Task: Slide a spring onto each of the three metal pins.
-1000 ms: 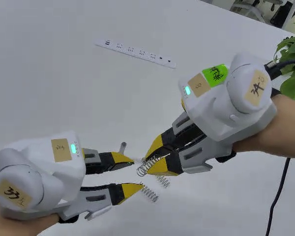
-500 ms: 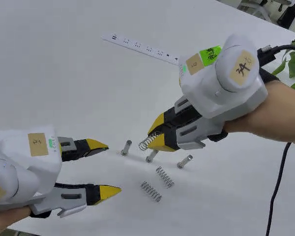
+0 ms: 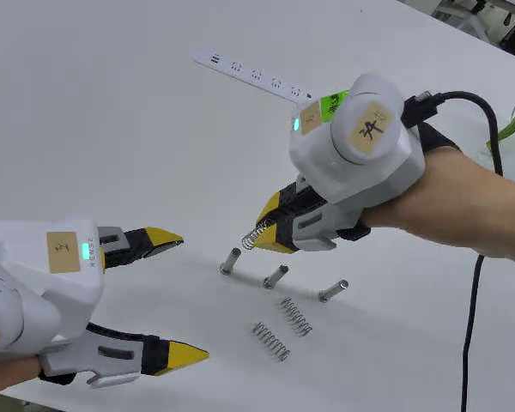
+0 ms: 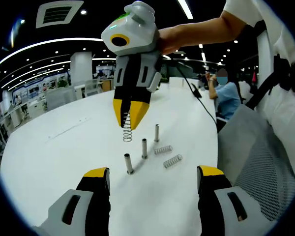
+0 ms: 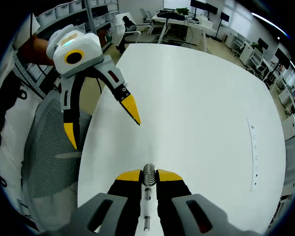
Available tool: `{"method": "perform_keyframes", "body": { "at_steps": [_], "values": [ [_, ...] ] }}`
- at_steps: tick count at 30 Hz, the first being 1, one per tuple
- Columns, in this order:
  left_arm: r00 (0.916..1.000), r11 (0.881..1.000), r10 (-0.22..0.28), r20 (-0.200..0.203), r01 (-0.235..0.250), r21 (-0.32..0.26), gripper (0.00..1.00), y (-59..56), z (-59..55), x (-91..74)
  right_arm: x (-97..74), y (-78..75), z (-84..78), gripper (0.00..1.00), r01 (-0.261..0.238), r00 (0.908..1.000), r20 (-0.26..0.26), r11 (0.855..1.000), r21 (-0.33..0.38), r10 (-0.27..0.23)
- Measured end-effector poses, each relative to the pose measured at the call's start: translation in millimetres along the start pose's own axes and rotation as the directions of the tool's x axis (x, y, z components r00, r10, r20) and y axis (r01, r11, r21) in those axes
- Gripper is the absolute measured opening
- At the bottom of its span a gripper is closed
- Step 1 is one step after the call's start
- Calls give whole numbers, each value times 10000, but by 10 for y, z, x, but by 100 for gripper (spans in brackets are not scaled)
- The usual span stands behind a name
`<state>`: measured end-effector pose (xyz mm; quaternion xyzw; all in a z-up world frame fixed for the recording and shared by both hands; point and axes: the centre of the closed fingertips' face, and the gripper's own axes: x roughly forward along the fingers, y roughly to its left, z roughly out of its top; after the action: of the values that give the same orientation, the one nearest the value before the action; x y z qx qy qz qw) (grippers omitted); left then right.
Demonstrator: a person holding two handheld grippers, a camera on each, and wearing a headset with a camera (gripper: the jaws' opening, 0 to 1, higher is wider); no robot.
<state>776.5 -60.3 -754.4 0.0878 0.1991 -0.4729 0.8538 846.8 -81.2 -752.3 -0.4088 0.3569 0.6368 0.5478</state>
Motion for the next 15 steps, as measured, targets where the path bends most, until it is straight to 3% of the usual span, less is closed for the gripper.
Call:
{"method": "perform_keyframes", "body": {
  "at_steps": [3,15],
  "values": [
    [9998,9993,-28,212,36,-375,78,0,7,0,61,-17,-4,12,-30,9999,-117,10000,-11,29],
    [9977,9950,44,677,23,-994,85,23,13,4,195,-43,-63,12,-162,9989,-443,9998,67,165]
  ]
}}
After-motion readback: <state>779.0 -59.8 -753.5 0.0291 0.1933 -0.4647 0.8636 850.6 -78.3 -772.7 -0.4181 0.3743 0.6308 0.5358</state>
